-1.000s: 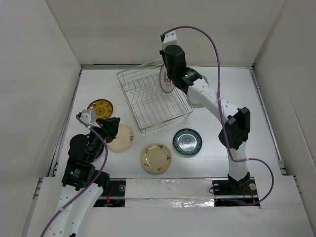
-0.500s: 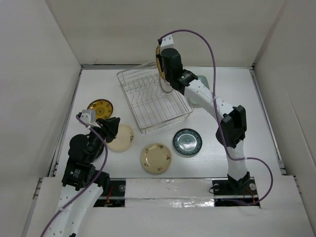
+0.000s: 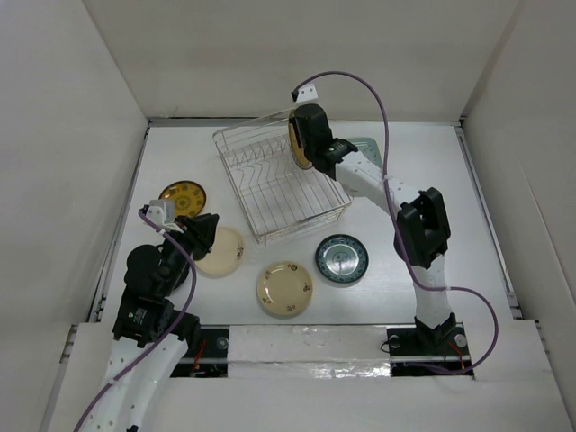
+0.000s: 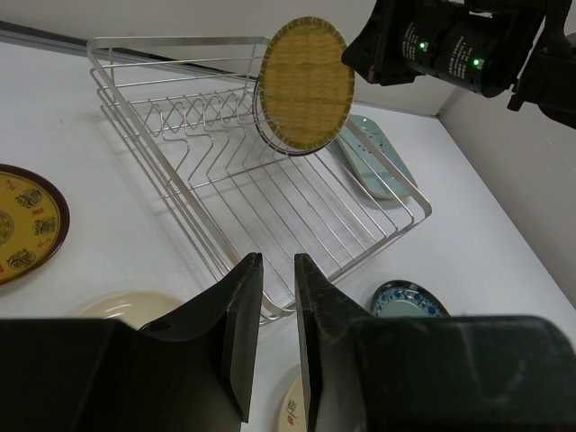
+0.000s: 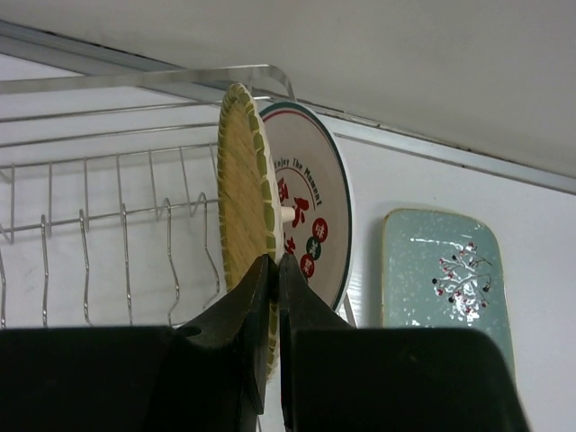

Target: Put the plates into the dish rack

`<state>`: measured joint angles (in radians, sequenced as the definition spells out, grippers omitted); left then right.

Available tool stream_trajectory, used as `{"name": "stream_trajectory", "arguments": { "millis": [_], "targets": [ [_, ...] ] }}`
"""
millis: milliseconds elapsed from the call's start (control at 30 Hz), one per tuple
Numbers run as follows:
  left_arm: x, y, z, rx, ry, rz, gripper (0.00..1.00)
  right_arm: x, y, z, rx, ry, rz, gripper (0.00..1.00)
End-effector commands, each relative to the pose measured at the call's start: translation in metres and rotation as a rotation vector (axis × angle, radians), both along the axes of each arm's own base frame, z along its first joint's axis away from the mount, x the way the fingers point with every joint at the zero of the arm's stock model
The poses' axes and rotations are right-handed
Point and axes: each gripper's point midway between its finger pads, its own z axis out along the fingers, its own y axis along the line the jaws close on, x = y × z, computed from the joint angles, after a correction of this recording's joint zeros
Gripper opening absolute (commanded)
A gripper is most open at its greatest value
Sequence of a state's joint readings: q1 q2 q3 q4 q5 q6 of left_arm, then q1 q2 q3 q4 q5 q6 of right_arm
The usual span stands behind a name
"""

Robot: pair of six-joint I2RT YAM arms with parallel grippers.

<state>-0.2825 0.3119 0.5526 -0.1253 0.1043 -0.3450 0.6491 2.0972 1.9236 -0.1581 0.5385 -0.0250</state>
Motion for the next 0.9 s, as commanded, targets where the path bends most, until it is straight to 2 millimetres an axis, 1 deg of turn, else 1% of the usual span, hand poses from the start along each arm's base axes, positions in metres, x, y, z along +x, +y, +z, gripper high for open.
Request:
{"name": "stream_trajectory", "arguments": {
  "millis": [0, 67, 133, 167, 233, 267, 300, 333, 367, 400, 433, 467, 500, 533, 567, 633, 667, 700, 733, 767, 800, 867],
  "targets": [
    [0.0, -0.002, 0.01, 0.002, -0.036, -0.009, 0.19, 0.005, -0.003, 0.032, 0.084, -0.082, -0.009, 0.0],
    [0.0, -0.002, 0.011, 0.002, -0.038, -0.01, 0.18, 0.003, -0.001, 0.016, 0.072, -0.052, 0.005, 0.0],
    [0.001, -0.002, 0.01, 0.002, -0.035, -0.01, 0.19, 0.002, -0.001, 0.007, 0.071, -0.037, 0.004, 0.0],
    [0.001, -0.002, 0.01, 0.002, -0.036, -0.01, 0.18, 0.001, -0.001, 0.003, 0.089, -0.025, -0.003, 0.08],
    [0.001, -0.002, 0.01, 0.001, -0.036, -0.012, 0.19, 0.0, -0.005, 0.002, 0.115, -0.01, 0.0, 0.21],
    [0.0, -0.003, 0.01, 0.002, -0.036, -0.014, 0.18, -0.002, -0.004, 0.004, 0.128, -0.008, 0.008, 0.38],
    [0.001, -0.003, 0.01, 0.002, -0.035, -0.015, 0.19, -0.006, -0.003, 0.008, 0.14, -0.004, 0.023, 0.46],
    [0.001, -0.003, 0.01, 0.002, -0.036, -0.015, 0.19, -0.01, -0.01, 0.022, 0.166, -0.015, 0.027, 0.51],
    [0.001, -0.003, 0.01, 0.002, -0.036, -0.017, 0.19, -0.012, -0.012, 0.03, 0.2, -0.016, 0.045, 0.61],
    [0.001, -0.003, 0.01, 0.002, -0.036, -0.017, 0.19, -0.018, -0.011, 0.038, 0.218, -0.02, 0.066, 0.64],
    [0.0, -0.003, 0.01, 0.002, -0.036, -0.018, 0.18, -0.028, -0.018, 0.052, 0.253, -0.024, 0.097, 0.65],
    [0.0, -0.003, 0.01, 0.0, -0.037, -0.017, 0.18, -0.032, -0.025, 0.058, 0.269, -0.023, 0.103, 0.66],
    [0.0, -0.003, 0.01, 0.0, -0.037, -0.018, 0.19, -0.041, -0.026, 0.062, 0.284, -0.018, 0.123, 0.66],
    [0.0, -0.003, 0.011, -0.001, -0.04, -0.018, 0.19, -0.047, -0.034, 0.065, 0.297, -0.017, 0.125, 0.66],
    [-0.001, -0.003, 0.011, -0.001, -0.042, -0.018, 0.19, -0.068, -0.039, 0.067, 0.317, -0.006, 0.161, 0.66],
    [-0.001, -0.003, 0.012, -0.002, -0.046, -0.02, 0.19, -0.083, -0.054, 0.065, 0.336, 0.001, 0.173, 0.64],
    [-0.001, -0.003, 0.012, -0.002, -0.046, -0.02, 0.19, -0.102, -0.059, 0.054, 0.348, 0.032, 0.187, 0.52],
    [-0.002, -0.004, 0.013, -0.003, -0.049, -0.024, 0.19, -0.11, -0.067, 0.045, 0.345, 0.06, 0.176, 0.43],
    [-0.002, -0.004, 0.012, -0.003, -0.048, -0.024, 0.18, -0.118, -0.072, 0.037, 0.343, 0.082, 0.169, 0.31],
    [-0.002, -0.004, 0.012, -0.003, -0.048, -0.026, 0.19, -0.125, -0.078, 0.027, 0.35, 0.106, 0.145, 0.01],
    [-0.002, -0.004, 0.013, -0.004, -0.051, -0.027, 0.19, -0.141, -0.086, 0.006, 0.339, 0.16, 0.128, 0.0],
    [-0.002, -0.004, 0.013, -0.003, -0.049, -0.027, 0.19, -0.157, -0.093, -0.019, 0.366, 0.23, 0.093, 0.0]
  ]
}}
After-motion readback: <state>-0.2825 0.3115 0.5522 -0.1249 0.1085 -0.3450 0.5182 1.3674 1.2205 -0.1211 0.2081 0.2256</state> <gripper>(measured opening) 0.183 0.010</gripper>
